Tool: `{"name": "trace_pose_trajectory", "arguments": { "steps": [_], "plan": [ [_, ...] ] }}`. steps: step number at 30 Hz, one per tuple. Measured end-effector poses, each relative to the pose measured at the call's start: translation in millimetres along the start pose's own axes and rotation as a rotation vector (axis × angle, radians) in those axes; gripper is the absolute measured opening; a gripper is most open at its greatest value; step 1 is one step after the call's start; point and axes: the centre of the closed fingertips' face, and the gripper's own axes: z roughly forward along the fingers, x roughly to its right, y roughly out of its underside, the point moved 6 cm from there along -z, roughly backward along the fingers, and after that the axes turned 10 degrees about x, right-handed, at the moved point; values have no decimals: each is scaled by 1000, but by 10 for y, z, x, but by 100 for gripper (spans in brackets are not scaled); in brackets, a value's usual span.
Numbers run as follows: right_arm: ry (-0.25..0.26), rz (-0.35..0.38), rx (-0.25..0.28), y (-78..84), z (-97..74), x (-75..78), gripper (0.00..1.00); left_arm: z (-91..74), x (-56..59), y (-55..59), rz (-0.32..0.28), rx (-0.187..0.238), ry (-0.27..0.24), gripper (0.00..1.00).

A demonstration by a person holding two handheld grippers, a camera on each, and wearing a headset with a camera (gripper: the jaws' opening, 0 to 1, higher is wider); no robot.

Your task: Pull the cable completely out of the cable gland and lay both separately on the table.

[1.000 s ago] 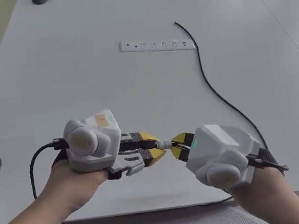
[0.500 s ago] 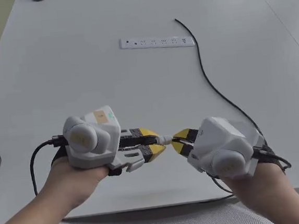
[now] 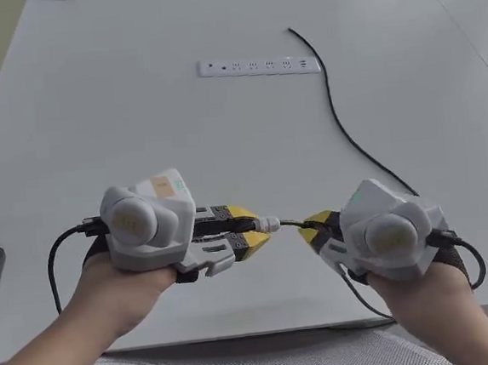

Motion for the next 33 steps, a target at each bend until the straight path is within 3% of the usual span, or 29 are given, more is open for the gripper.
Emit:
{"name": "trace_pose_trajectory", "arguments": {
  "steps": [6, 13, 22, 33],
  "plan": [
    [40, 146, -15, 185, -6, 113, 0, -8, -7, -4, -4, 5, -2, 15],
    [74, 267, -42, 382, 17, 167, 0, -4, -3, -8, -4, 6, 0, 15],
    [131, 463, -106, 674, 53, 243, 0, -15, -12, -14, -6, 11, -2, 15],
    [170, 586, -139, 887, 58, 294, 0, -2, 7, -54, -4, 25, 6, 15]
  ]
}}
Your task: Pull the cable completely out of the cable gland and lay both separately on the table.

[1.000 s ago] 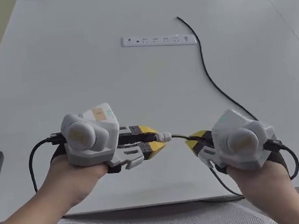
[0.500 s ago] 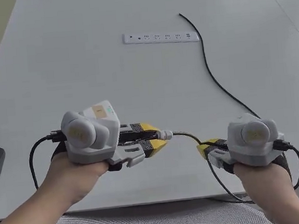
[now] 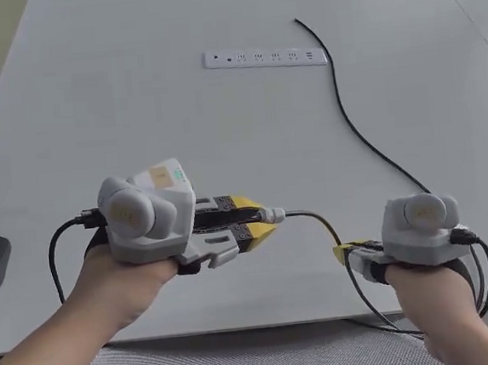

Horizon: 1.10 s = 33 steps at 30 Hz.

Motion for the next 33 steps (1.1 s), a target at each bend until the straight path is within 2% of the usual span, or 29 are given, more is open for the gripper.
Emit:
{"name": "trace_pose_trajectory", "arguments": {
  "steps": [8, 11, 14, 19, 23, 26, 27, 30, 33],
  "plan": [
    [-13, -60, 8, -8, -13, -21, 1, -6, -21, -6, -1, 1, -2, 15],
    [-23, -134, 7, -14, -38, -44, 1, -8, -27, -15, 1, 3, -2, 15],
    [-27, -148, 7, -10, -49, -45, 2, -5, -35, -15, 3, 3, -2, 15],
    [-41, -191, 21, -90, -101, -73, 11, -1, -50, -18, 5, -1, -2, 15],
    [-79, -296, 67, -268, -193, -165, 18, 3, -58, -32, 5, 1, -1, 15],
    [-138, -422, 124, -444, -283, -325, 25, 5, -58, -41, 6, 3, -1, 15],
    [-140, -466, 136, -486, -305, -353, 26, 6, -58, -43, 6, 3, -1, 15],
    [-167, -635, 183, -653, -384, -515, 26, 9, -56, -47, 6, 4, 0, 15],
    [-207, -715, 217, -761, -428, -681, 26, 10, -54, -50, 7, 6, -2, 15]
  ]
}}
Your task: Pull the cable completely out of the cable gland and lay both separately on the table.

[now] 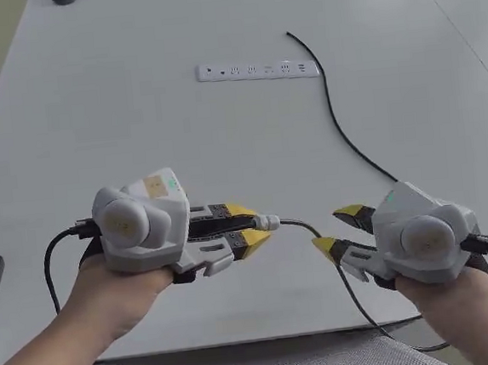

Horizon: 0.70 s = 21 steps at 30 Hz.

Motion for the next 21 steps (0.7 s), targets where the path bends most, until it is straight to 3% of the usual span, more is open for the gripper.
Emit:
{"name": "trace_pose_trajectory", "arguments": {
  "steps": [7, 15, 21],
  "plan": [
    [-69, -160, 31, -230, 90, -177, 20, -8, 3, -3, -2, 0, -1, 15],
    [-120, -221, 45, -305, 184, -359, 12, -19, 28, 0, -4, -1, 0, 15],
    [-126, -267, 37, -320, 214, -379, 6, -20, 48, 0, -4, -2, -2, 15]
  ]
}}
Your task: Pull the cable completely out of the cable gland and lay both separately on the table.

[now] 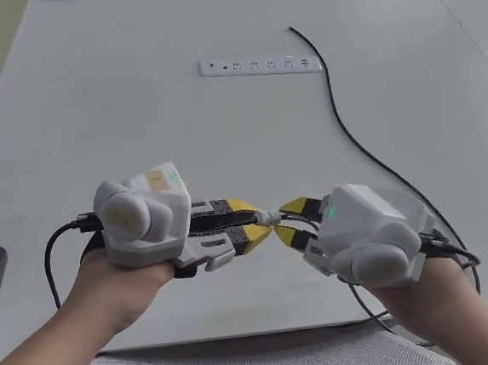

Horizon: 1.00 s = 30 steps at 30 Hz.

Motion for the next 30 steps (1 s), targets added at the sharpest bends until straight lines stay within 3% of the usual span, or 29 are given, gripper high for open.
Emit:
{"name": "trace_pose_trajectory", "arguments": {
  "steps": [7, 15, 20, 30],
  "plan": [
    [3, -11, -4, 11, -16, 4, 1, -5, 20, 9, -2, -2, 2, 15],
    [12, 32, 7, 35, -29, -13, 0, 0, 27, 15, -5, -2, 6, 15],
    [36, 84, 4, 71, -38, 37, 0, 15, 5, 3, -6, 3, 6, 15],
    [92, 274, -20, 294, -72, 131, 0, 15, -40, -13, -14, 14, 4, 15]
  ]
}}
